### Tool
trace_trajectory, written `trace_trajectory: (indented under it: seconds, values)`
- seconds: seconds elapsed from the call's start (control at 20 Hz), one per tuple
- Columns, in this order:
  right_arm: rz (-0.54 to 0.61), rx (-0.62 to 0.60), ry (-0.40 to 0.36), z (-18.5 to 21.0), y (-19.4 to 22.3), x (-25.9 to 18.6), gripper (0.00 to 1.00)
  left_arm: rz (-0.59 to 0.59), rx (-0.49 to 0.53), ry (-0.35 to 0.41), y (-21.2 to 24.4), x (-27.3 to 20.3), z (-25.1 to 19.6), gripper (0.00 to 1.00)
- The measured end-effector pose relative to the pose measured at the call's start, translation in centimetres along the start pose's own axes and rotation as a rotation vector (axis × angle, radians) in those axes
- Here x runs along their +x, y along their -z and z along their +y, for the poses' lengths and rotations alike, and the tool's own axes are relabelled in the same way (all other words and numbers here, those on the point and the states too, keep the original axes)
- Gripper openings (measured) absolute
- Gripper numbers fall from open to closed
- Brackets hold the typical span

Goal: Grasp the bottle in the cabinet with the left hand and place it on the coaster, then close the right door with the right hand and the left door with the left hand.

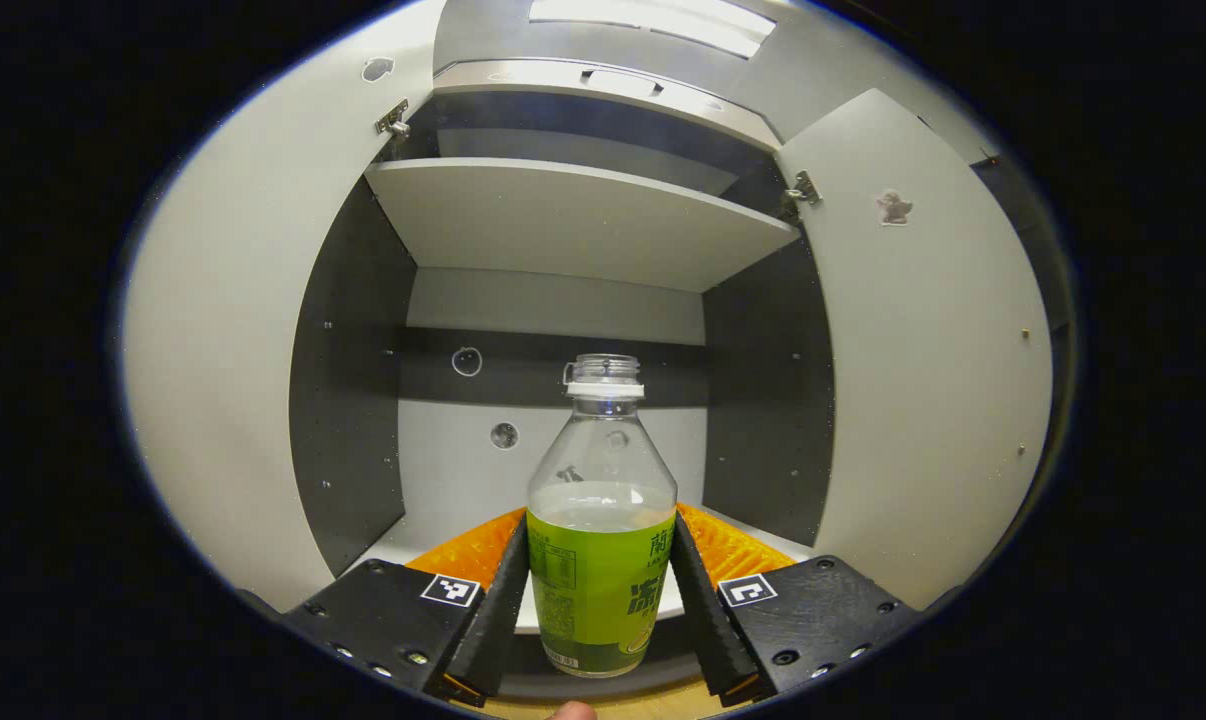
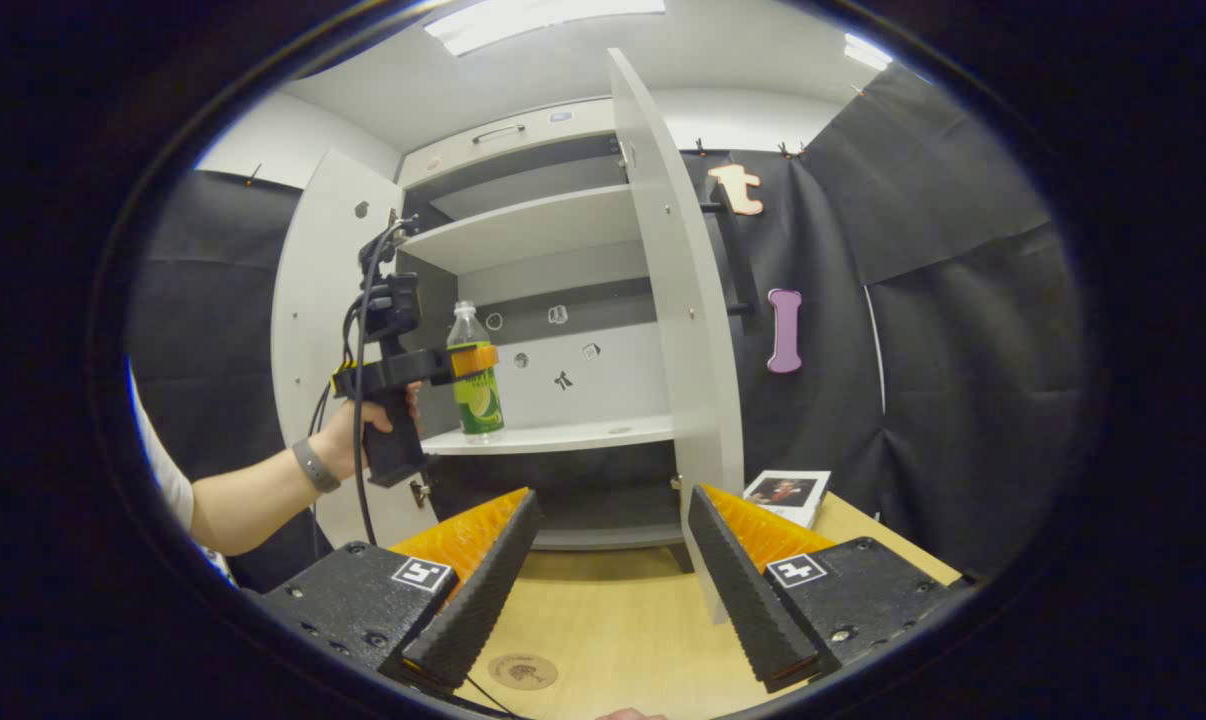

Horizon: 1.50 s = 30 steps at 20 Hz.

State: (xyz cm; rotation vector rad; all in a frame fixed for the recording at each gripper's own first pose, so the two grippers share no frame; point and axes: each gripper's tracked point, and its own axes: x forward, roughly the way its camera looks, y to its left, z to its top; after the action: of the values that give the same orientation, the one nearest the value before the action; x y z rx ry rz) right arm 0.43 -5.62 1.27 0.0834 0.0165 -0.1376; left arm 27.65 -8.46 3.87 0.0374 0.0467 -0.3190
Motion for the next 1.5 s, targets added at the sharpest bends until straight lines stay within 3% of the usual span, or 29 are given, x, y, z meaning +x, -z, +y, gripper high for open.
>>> trace_trajectory:
  seconds: [0.15,0.25,0.4,0.5,0.55,0.8,1.0,1.2,1.25,1.5]
  values:
    - [-0.013,-0.005,-0.033,0.9,-0.9,-0.7,0.96,0.033,0.007,0.036,2.9,-4.5,-2.1,0.68]
    - [-0.016,-0.021,-0.047,1.0,-1.6,-1.0,0.99,0.035,-0.008,0.038,5.0,-7.2,-3.1,0.72]
    - [-0.016,-0.048,-0.046,0.9,-2.6,-1.5,0.96,0.049,-0.033,0.039,8.6,-10.6,-4.7,0.72]
    - [-0.025,-0.056,-0.044,1.0,-3.2,-1.7,0.96,0.082,-0.027,0.012,11.7,-12.4,-5.2,0.67]
    - [-0.026,-0.060,-0.041,0.9,-3.4,-1.9,0.99,0.097,-0.037,0.002,13.3,-13.4,-5.6,0.71]
    - [-0.051,-0.155,-0.045,1.2,-4.1,-2.2,1.00,0.117,-0.083,-0.055,20.5,-17.9,-7.5,0.72]
    - [-0.038,-0.184,-0.068,2.9,-4.1,-1.6,0.99,0.150,-0.023,-0.061,25.4,-20.0,-9.7,0.72]
    - [-0.007,-0.235,-0.096,4.2,-3.4,-1.2,1.00,0.093,0.008,-0.088,27.2,-20.6,-10.4,0.72]
    - [0.001,-0.244,-0.100,4.4,-3.2,-1.2,0.96,0.078,0.009,-0.090,27.3,-20.7,-10.6,0.72]
    - [0.045,-0.260,-0.121,5.3,-1.8,-1.1,0.99,0.098,0.000,-0.096,28.7,-20.7,-10.4,0.73]
